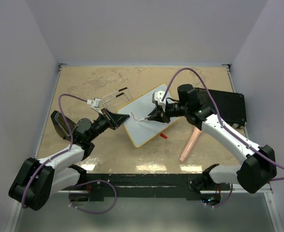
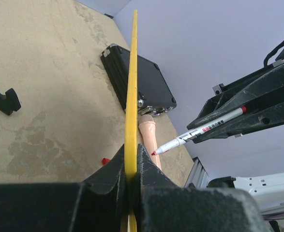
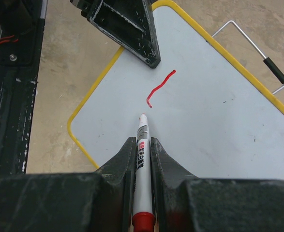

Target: Write a sentence on the whiteboard

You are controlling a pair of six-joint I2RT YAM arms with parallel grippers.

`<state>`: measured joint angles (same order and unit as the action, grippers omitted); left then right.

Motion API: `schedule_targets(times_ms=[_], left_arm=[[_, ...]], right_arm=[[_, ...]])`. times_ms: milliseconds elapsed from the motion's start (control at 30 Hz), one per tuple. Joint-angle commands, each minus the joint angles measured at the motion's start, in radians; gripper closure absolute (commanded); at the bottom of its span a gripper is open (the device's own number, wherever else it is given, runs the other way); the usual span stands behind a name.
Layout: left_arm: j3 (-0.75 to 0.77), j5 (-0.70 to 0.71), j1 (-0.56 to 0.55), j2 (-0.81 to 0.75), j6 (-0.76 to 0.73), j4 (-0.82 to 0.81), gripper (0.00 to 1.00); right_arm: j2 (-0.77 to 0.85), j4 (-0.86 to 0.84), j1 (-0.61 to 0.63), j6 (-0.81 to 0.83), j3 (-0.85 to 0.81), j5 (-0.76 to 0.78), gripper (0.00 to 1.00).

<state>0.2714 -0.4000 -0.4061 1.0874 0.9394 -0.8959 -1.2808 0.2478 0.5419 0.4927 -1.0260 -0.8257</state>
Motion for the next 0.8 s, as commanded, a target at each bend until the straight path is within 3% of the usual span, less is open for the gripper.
schedule_targets(times_ms=[0, 767], left_arm=[[0.025, -0.017, 0.004, -0.040, 0.015, -0.155, 1.00], [0.020, -0.033, 0.004, -0.020, 0.036, -0.207, 1.00]], right_arm=[[0.021, -0.048, -0.003, 0.020, -0.002, -0.009, 1.00], [-0.011, -0.028, 0.018, 0.049, -0.022, -0.004, 1.00]])
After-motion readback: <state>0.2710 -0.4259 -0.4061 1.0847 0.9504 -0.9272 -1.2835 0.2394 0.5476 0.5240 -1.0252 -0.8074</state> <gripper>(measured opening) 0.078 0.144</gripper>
